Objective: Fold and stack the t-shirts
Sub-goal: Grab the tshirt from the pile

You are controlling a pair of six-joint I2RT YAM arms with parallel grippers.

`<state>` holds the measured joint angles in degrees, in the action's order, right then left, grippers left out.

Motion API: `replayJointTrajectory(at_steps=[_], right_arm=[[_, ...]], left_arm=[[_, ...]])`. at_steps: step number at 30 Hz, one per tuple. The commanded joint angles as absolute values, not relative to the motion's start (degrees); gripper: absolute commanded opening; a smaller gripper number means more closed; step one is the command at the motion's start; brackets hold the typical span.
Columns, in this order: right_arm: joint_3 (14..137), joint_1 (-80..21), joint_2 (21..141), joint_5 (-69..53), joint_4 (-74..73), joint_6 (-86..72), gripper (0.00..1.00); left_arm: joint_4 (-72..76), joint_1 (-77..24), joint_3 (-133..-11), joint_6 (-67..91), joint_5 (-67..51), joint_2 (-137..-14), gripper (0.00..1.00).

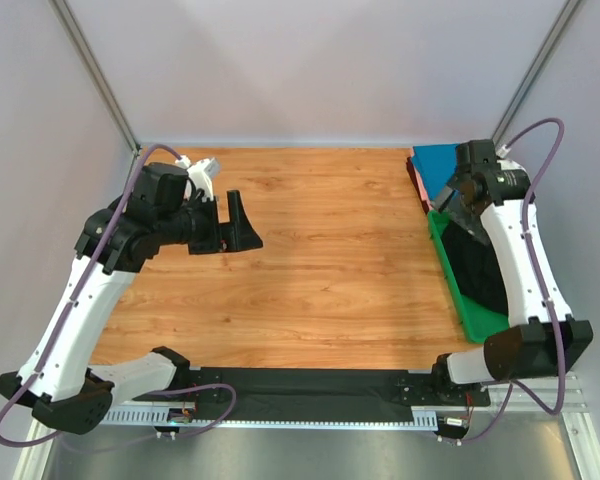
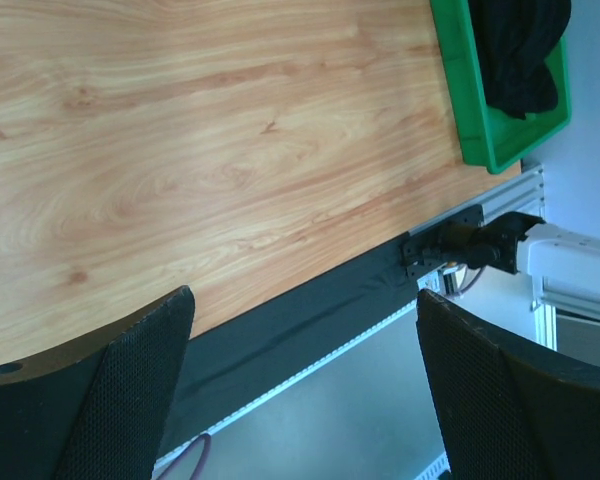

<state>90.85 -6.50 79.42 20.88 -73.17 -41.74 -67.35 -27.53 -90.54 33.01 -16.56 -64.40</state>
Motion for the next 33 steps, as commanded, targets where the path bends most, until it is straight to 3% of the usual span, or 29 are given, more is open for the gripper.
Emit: replayJointTrajectory(at_steps=[1, 4, 8, 16, 18, 19, 20, 22, 24, 28, 33], right_arm=[[87.5, -1.8, 80.5, 31.7, -71.8, -41.7, 0.95], [83.6, 6.0, 83.2, 29.5, -68.1, -41.5, 0.91], [75.0, 13.6, 85.9, 27.7, -63.7, -42.5, 0.79], [66.5, 20.8, 94.0, 20.4, -50.8, -41.0, 0.81], [68.5, 21.1, 97.1, 20.0, -51.4, -39.8, 0.64], [71.2, 21.1, 98.0, 20.5, -52.1, -39.3, 0.56], [72.6, 21.0, 98.7, 22.0, -53.3, -38.7, 0.42], [77.9, 20.9, 98.6, 22.9, -54.3, -36.3, 0.31], [83.2, 20.9, 98.8, 22.8, -57.1, -34.6, 0.02], [97.4, 18.4, 98.4, 22.6, -66.1, -31.0, 0.00], [124.8, 13.6, 98.4, 13.1, -83.6, -27.7, 0.00]], left_arm=[[-67.1, -27.3, -88.3, 31.4, -20.2, -63.0, 0.98], [-66.7, -27.3, -86.0, 32.3, -21.3, -62.1, 0.98], [-66.4, -27.3, -85.1, 33.4, -21.8, -62.5, 0.98], [-67.8, -27.3, -87.9, 34.9, -21.6, -66.1, 0.98], [-69.2, -27.3, -89.5, 34.7, -19.9, -67.7, 0.97], [-69.6, -27.3, -90.0, 34.8, -19.3, -68.1, 0.97], [-69.9, -27.3, -90.4, 35.1, -19.0, -68.6, 0.97], [-69.3, -27.3, -90.4, 35.7, -18.9, -68.6, 0.95], [-67.3, -27.3, -89.3, 36.8, -19.3, -67.7, 0.95], [-67.0, -27.3, -89.6, 36.5, -18.3, -67.0, 0.95], [-62.6, -27.3, -87.2, 43.0, -16.5, -65.1, 0.94]])
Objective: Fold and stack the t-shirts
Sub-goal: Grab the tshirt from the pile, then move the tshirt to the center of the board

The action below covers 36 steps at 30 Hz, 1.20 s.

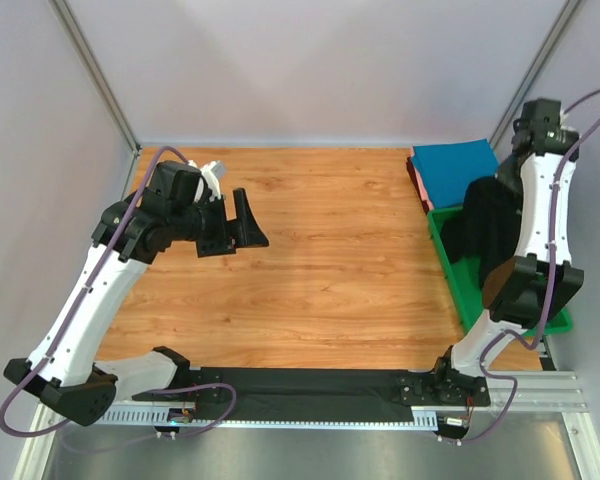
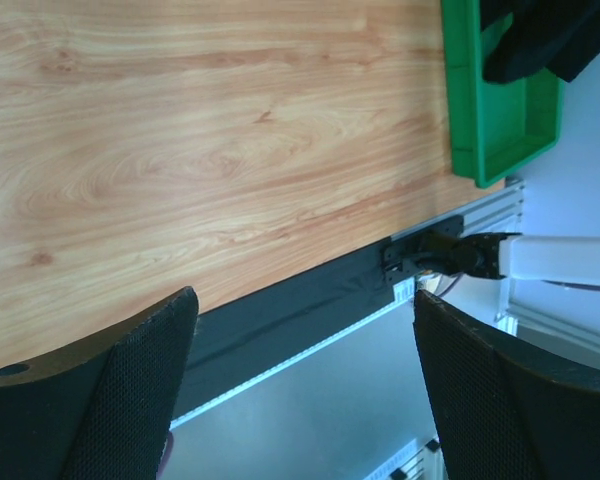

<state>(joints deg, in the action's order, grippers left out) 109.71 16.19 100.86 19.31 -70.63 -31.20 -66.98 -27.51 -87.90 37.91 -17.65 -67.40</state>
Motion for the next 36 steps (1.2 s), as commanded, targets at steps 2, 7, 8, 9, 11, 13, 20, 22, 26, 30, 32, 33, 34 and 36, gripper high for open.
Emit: replayJointTrajectory(at_steps=[2, 7, 8, 9, 11, 13, 20, 22, 26, 30, 32, 33, 34, 36], right_arm=[[134.1, 13.3, 98.2, 7.8, -88.6, -28.1, 0.00], [143.7, 13.3, 88.8, -21.4, -77.5, -35.7, 0.00], [137.3, 13.3, 84.6, -31.8, -63.6, -38.6, 0.00], [130.6, 13.3, 80.9, -36.5, -54.7, -41.8, 0.00], [112.7, 12.9, 72.2, -41.3, -35.7, -53.1, 0.00], [102.7, 11.5, 69.2, -41.4, -31.3, -55.9, 0.00], [83.6, -10.2, 70.8, -40.0, -36.7, -43.9, 0.00], [79.7, -15.4, 73.8, -38.6, -37.6, -41.6, 0.02], [70.5, -22.3, 79.4, -32.6, -39.4, -37.6, 0.29], [75.3, -22.1, 83.4, -20.0, -56.4, -31.6, 0.50], [77.3, -22.1, 83.9, -15.1, -61.4, -31.0, 0.54], [78.6, -22.1, 84.0, -12.9, -63.8, -31.1, 0.54], [78.4, -21.8, 83.8, -10.8, -66.8, -31.0, 0.55], [76.3, -20.5, 83.1, -8.4, -65.8, -30.2, 0.55]], left_arm=[[-60.7, -27.3, -85.9, 45.4, -17.0, -64.2, 0.94], [-55.4, -27.3, -83.8, 48.7, -15.8, -64.4, 0.94], [-54.9, -27.3, -83.8, 48.7, -14.8, -64.4, 0.94], [-55.2, -27.3, -84.0, 48.6, -14.0, -64.5, 0.94], [-56.9, -27.3, -85.1, 48.2, -11.0, -64.6, 0.94], [-58.3, -27.3, -85.8, 47.5, -7.0, -64.5, 0.94], [-64.7, -25.7, -89.8, 43.0, -0.8, -68.1, 0.96], [-66.4, -25.4, -89.8, 41.7, -0.2, -70.0, 0.96], [-66.1, -22.0, -82.7, 41.4, -2.9, -71.8, 0.96], [-60.1, -21.8, -75.1, 41.7, -12.5, -72.9, 0.94], [-55.2, -22.6, -70.4, 42.4, -17.5, -73.0, 0.94], [-54.3, -23.3, -69.3, 42.8, -17.7, -73.2, 0.93], [-53.2, -24.1, -68.3, 43.2, -17.2, -74.0, 0.93], [-52.1, -25.7, -65.7, 43.9, -17.4, -75.2, 0.93]])
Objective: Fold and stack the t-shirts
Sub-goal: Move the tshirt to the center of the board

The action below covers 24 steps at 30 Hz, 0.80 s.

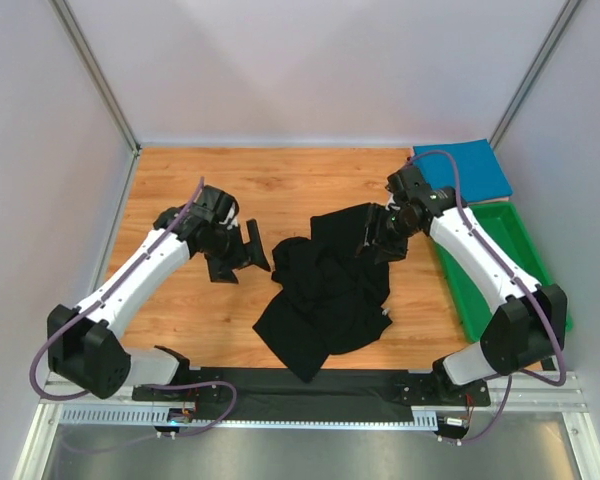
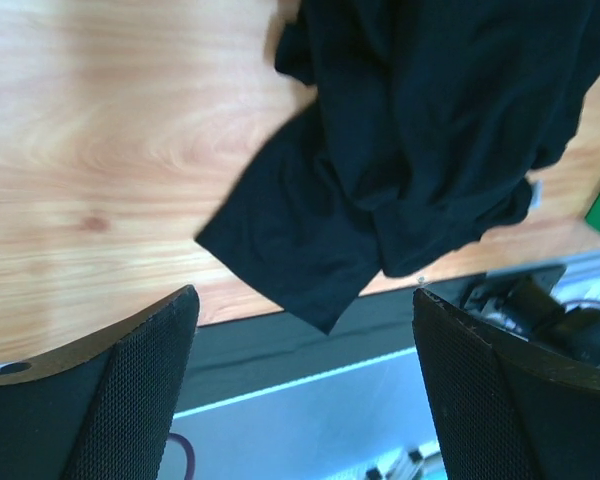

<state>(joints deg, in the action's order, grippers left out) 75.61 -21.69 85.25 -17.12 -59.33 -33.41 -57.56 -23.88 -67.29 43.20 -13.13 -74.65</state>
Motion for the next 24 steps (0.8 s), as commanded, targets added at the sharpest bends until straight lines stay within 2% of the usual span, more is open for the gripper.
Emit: replayJointTrajectory(at_steps=[1, 7, 11, 15, 18, 24], right_arm=[[73.9, -18.1, 83.1, -8.4, -64.9, -30.1, 0.54], [73.6, -12.7, 92.2, -9.0, -53.2, -27.8, 0.50], [76.3, -12.2, 99.0, -8.4, -50.4, -26.9, 0.47], [73.8, -11.2, 103.0, -10.5, -46.6, -26.8, 0.46], [70.1, -11.2, 102.1, -12.9, -45.3, -25.8, 0.46], [64.7, -11.2, 96.0, -11.0, -46.7, -24.4, 0.48]], left_arm=[[-50.8, -26.4, -63.9, 44.6, -18.4, -76.6, 0.93], [-47.2, -29.2, -60.0, 47.7, -18.2, -81.2, 0.92], [-47.1, -33.4, -56.1, 49.8, -15.7, -83.1, 0.89], [-43.4, -34.7, -51.9, 52.4, -13.9, -83.2, 0.88], [-40.2, -35.2, -49.1, 52.7, -14.2, -84.7, 0.86], [-40.1, -35.3, -51.2, 51.0, -12.0, -91.8, 0.82]])
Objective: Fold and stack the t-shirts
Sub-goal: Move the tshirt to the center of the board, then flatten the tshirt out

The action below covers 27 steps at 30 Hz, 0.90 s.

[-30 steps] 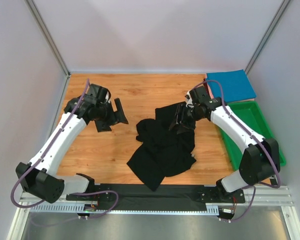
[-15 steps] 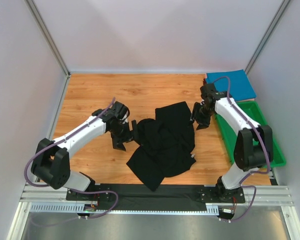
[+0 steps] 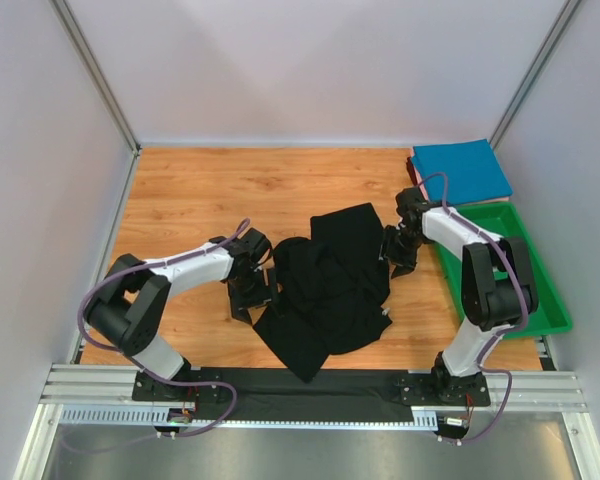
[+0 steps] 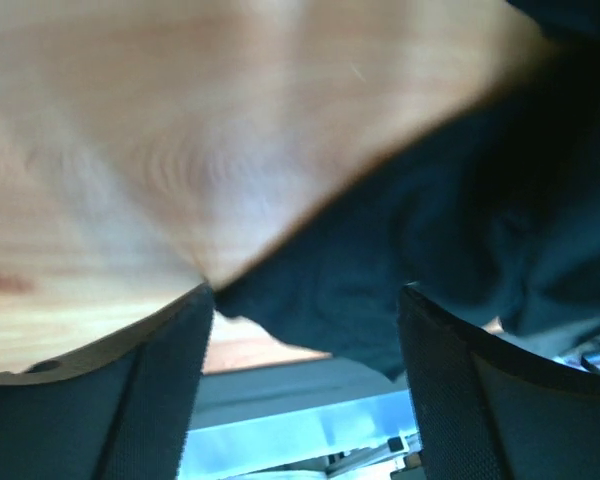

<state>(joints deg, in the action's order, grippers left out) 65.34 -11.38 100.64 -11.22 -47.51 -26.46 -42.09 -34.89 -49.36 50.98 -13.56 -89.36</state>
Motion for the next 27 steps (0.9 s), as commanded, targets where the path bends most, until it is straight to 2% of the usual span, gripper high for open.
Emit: replayJointTrajectory(at_steps=[1, 3, 5, 6, 7, 8, 9, 14, 18, 23, 24, 27], right_arm=[[64.3, -11.2, 95.5, -10.6, -47.0, -24.4, 0.47], [63.8, -11.2, 94.0, -10.4, -47.7, -24.2, 0.47], [63.7, -11.2, 92.3, -10.2, -48.3, -24.1, 0.48], [63.5, -11.2, 91.7, -10.1, -48.6, -24.2, 0.48], [63.4, -11.2, 91.3, -9.8, -48.7, -24.2, 0.48], [63.3, -11.2, 91.0, -9.6, -48.8, -24.0, 0.47], [63.5, -11.2, 90.8, -9.2, -48.9, -24.1, 0.47], [66.1, -11.2, 92.1, -8.7, -49.9, -26.2, 0.47], [69.7, -11.2, 91.7, -7.8, -52.4, -27.3, 0.45], [72.5, -11.2, 92.8, -6.8, -51.1, -25.9, 0.42], [73.0, -11.2, 93.2, -6.8, -50.5, -25.8, 0.42], [73.9, -11.2, 96.0, -7.4, -47.2, -26.3, 0.42]], left_arm=[[-40.0, -35.3, -51.3, 50.8, -12.0, -92.5, 0.79], [-40.3, -36.0, -51.2, 50.5, -10.7, -93.8, 0.75], [-40.6, -36.0, -51.1, 50.4, -10.0, -93.9, 0.59], [-40.7, -36.1, -51.0, 50.3, -9.3, -93.7, 0.47], [-41.0, -36.1, -51.2, 50.3, -8.9, -93.6, 0.27], [-41.1, -36.1, -51.4, 49.9, -8.5, -93.5, 0.16], [-42.3, -36.0, -52.8, 49.6, -7.6, -93.6, 0.00], [-51.9, -30.4, -63.3, 42.5, 3.3, -94.0, 0.00], [-54.7, -17.7, -74.7, 37.3, 15.5, -94.4, 0.00], [-59.4, -13.7, -91.1, 33.7, 16.6, -103.6, 0.00], [-60.9, -13.7, -96.1, 33.1, 15.9, -106.8, 0.05], [-65.0, -13.8, -100.4, 33.1, 17.0, -108.5, 0.32]])
